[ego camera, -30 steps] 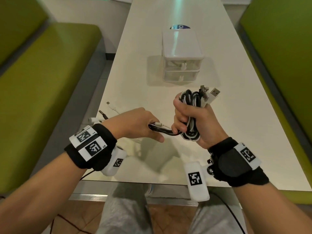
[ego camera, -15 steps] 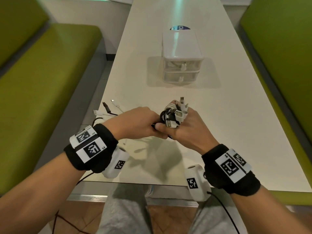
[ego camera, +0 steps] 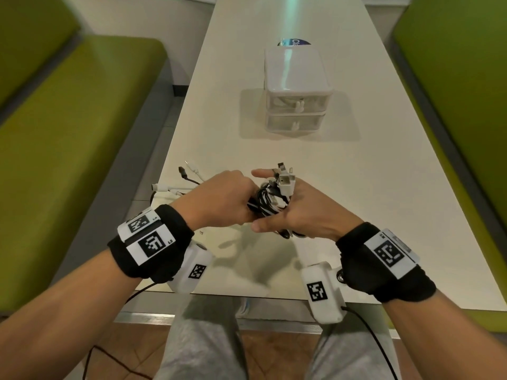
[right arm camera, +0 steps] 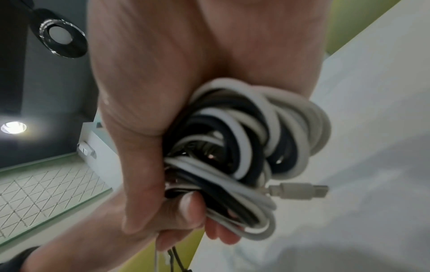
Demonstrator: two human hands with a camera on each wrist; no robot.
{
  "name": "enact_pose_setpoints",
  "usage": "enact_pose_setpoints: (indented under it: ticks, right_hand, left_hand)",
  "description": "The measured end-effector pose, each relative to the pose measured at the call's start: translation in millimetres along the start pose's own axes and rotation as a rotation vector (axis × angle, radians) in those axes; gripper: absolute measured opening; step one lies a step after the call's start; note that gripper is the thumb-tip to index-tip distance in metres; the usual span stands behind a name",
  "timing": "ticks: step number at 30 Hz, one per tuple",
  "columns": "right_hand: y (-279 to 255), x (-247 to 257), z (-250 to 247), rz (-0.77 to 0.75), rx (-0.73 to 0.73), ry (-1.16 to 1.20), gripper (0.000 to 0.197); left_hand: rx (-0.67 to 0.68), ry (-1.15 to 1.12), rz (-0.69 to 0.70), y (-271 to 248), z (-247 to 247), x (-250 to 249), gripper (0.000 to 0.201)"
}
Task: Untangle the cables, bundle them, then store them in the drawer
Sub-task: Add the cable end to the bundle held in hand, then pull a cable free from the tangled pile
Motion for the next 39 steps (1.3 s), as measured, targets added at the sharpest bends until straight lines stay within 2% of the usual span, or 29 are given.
enact_pose_setpoints:
  ticks: [4, 6, 9, 14, 16, 18, 24, 26, 29, 30, 33, 36, 39]
  right_hand:
    - [3.3, -3.6, 4.9, 0.026, -0.012, -0.063, 0.096]
    - [4.0, -6.3, 7.2, 0.017, -0.025, -0.087, 0.091]
    - [7.1, -7.6, 6.8, -0.033, -0.072, -0.117, 0.07]
    - [10.1, -9.5, 9.8, -0.059, -0.156, -0.187, 0.061]
    - [12.6, -9.7, 10.4, -0.066, -0.167, -0.256, 0.056]
    - [16.2, -9.4, 9.2, -0.077, -0.177, -0.323, 0.053]
    - [16.3, -6.6, 8.9, -0.107, -0.172, -0.486, 0.043]
    - [18.3, -6.4, 7.5, -0.125, -0.19, -0.539, 0.039]
    - [21.3, -3.3, 6.4, -0.142, -0.243, -0.746, 0.037]
    - [20.5, -2.0, 6.4, -0.136, -0.244, -0.745, 0.037]
    - [17.5, -1.8, 6.3, -0.08, -0.182, -0.517, 0.042]
    - [18.3, -3.4, 6.6, -0.063, -0.166, -0.366, 0.043]
    - [19.0, -8.8, 5.4, -0.001, -0.105, -0.051, 0.031]
  left_hand:
    - [-0.006, -0.055, -0.067, 1.3, 0.7, 3.8, 0.024]
    - [-0.017, 0.022, -0.066, 3.0, -3.9, 0.6, 0.018]
    - [-0.05, 0.259, -0.045, 7.8, -9.6, -2.8, 0.031]
    - [-0.057, 0.536, 0.0, 8.8, -16.6, -7.8, 0.039]
    - [-0.015, 0.56, 0.053, 9.6, -18.0, -15.2, 0.027]
    - [0.026, 0.566, 0.049, 7.9, -19.5, -16.9, 0.017]
    - [0.002, 0.562, 0.004, 10.1, -13.4, -13.8, 0.01]
    - [0.007, 0.564, -0.024, 10.6, -13.1, -13.1, 0.013]
    - [0.014, 0.589, -0.05, 10.3, -14.8, -12.6, 0.029]
    - [0.022, 0.588, -0.06, 9.3, -15.2, -12.0, 0.035]
    - [0.023, 0.566, -0.08, 8.2, -18.2, -11.5, 0.04]
    - [0.004, 0.583, -0.087, 8.3, -19.8, -7.7, 0.034]
    - [-0.023, 0.502, -0.099, 8.9, -19.1, -2.8, 0.025]
Point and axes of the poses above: each hand's wrist, its own y-axis towards the middle knuckle, its own z-axis out of the palm, x = y × z, the point moved 7 cm from there along y, towards the middle knuckle, and after that the axes turned 8 degrees about z, right-handed, at the moved point
